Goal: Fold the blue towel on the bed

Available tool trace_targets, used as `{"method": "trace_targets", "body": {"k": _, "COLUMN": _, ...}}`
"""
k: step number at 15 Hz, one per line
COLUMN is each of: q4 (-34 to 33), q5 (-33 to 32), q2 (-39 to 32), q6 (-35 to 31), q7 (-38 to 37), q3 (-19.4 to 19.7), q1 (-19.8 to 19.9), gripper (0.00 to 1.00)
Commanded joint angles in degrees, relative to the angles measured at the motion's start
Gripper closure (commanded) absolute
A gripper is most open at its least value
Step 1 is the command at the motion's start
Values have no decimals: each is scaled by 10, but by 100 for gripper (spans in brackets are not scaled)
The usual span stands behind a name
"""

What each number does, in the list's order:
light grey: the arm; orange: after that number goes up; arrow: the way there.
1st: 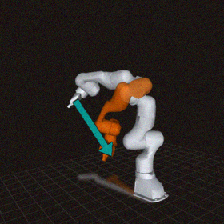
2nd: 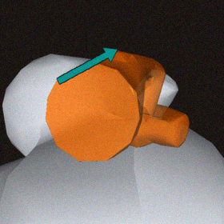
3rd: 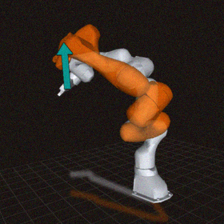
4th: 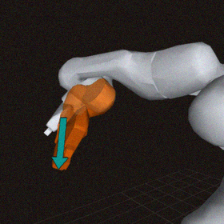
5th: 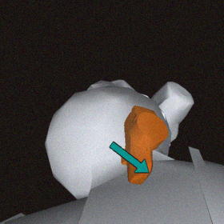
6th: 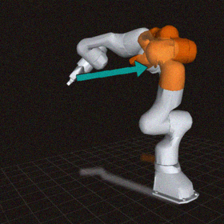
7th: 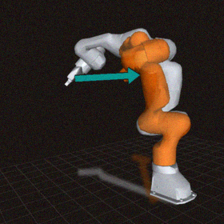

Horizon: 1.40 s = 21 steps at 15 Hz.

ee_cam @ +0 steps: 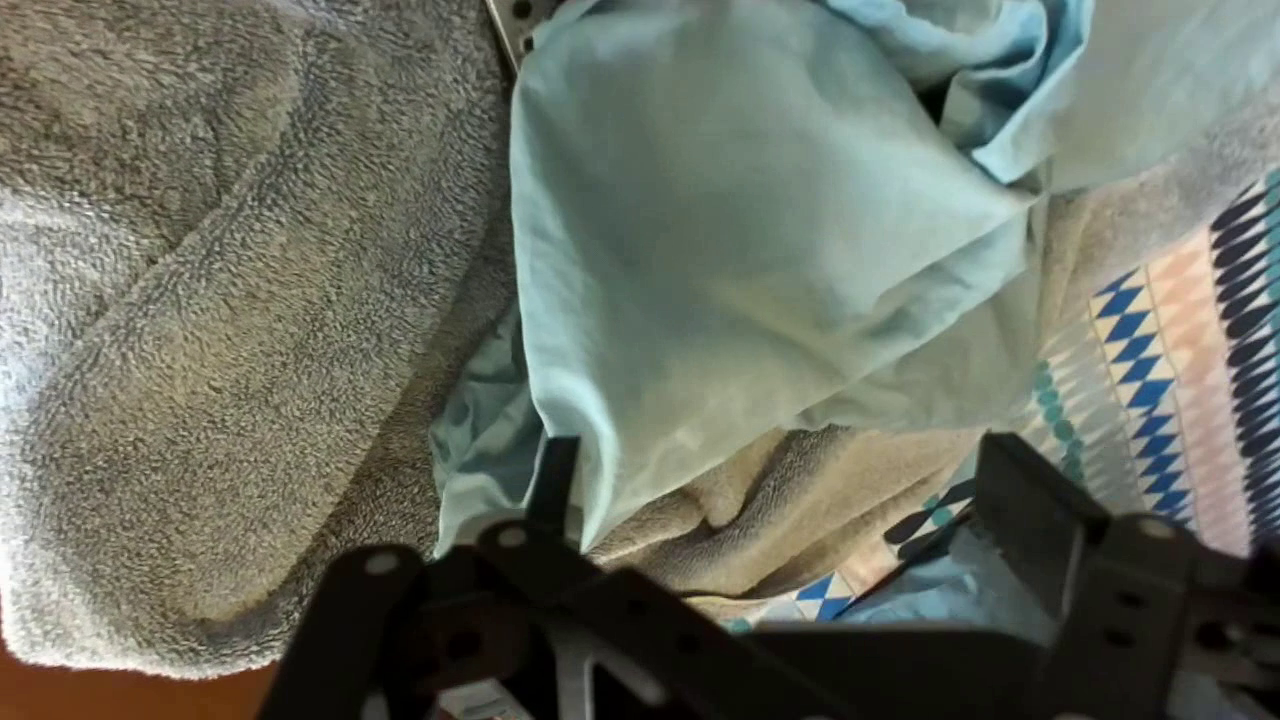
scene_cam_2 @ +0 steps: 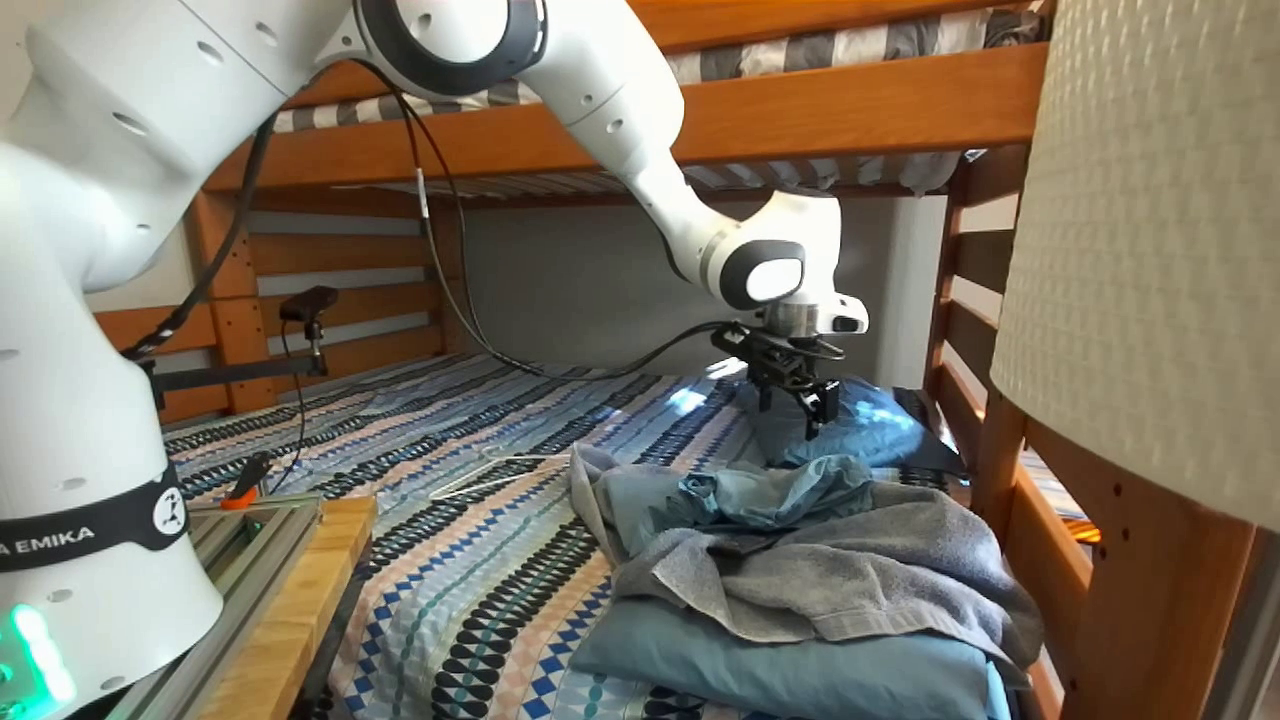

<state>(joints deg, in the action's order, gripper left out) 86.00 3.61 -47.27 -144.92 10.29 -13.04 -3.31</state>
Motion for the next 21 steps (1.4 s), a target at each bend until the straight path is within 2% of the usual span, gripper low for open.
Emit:
{"method": "trace_targets", "body": {"k": 1, "q4": -17, "q5": 23, "q2": -33, "q6": -72, "q7": -90, "q3": 27, "q1": -31, "gripper": 0}}
{"method": "trace_targets", "body": {"k": 7, "q4": -1, "q5": 23, "q2": -51, "q6": -154, "q7": -232, "q3": 92, "q1": -64, "gripper": 0}}
{"method": "trace_targets", "body": {"k": 8, "q4": -5, "q5": 23, "q2": -56, "q6": -157, "q7": -242, "q3": 97, "q1": -64, "gripper": 25}}
{"method": "trace_targets", "body": {"k": 9, "q4": -7, "q5": 24, "q2": -60, "q6": -158, "q7": -249, "q3": 100, "q1": -65, "gripper": 26}}
{"method": "trace_targets", "body": {"k": 19, "q4": -24, "q5": 55, "q2": -85, "q6": -137, "q7": -230, "q3": 42, "q1": -36, "gripper": 99}}
{"method": "trace_targets", "body": {"k": 21, "q4": -26, "q5": 58, "q2": -88, "q6": -137, "q7": -228, "q3": 35, "q1": -33, "gripper": 100}}
